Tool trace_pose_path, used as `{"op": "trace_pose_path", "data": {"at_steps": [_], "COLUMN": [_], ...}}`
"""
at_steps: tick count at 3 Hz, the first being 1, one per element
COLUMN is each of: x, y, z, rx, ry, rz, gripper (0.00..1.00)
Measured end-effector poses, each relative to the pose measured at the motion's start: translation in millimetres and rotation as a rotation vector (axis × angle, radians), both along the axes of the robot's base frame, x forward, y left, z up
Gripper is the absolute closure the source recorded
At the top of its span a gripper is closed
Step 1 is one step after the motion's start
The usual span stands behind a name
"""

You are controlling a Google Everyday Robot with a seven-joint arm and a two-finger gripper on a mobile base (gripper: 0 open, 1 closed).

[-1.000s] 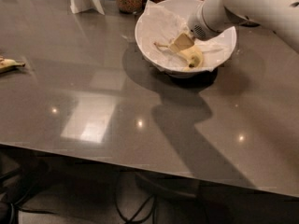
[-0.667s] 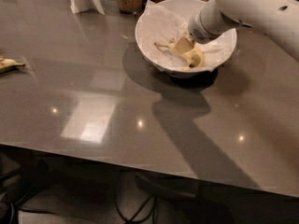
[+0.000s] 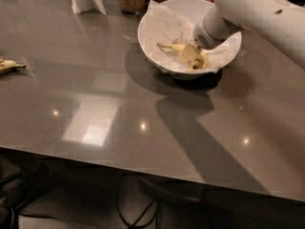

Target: Pick banana from white bowl

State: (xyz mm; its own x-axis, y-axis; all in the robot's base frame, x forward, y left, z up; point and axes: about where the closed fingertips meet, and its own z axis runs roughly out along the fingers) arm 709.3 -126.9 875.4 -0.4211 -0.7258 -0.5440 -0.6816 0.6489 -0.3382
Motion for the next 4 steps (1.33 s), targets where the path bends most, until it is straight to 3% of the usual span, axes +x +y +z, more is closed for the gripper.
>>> {"op": "trace_pose_path", "data": {"at_steps": [2,4], "x": [-5.5,-7.8], "y": [-11.2,-3.3], "z": [-14.7,-3.7], "rx": [-0.013,-0.009], "ry": [0.063,0.049], "rz": [-0.050,-0.045], "gripper": [0.56,0.96]}}
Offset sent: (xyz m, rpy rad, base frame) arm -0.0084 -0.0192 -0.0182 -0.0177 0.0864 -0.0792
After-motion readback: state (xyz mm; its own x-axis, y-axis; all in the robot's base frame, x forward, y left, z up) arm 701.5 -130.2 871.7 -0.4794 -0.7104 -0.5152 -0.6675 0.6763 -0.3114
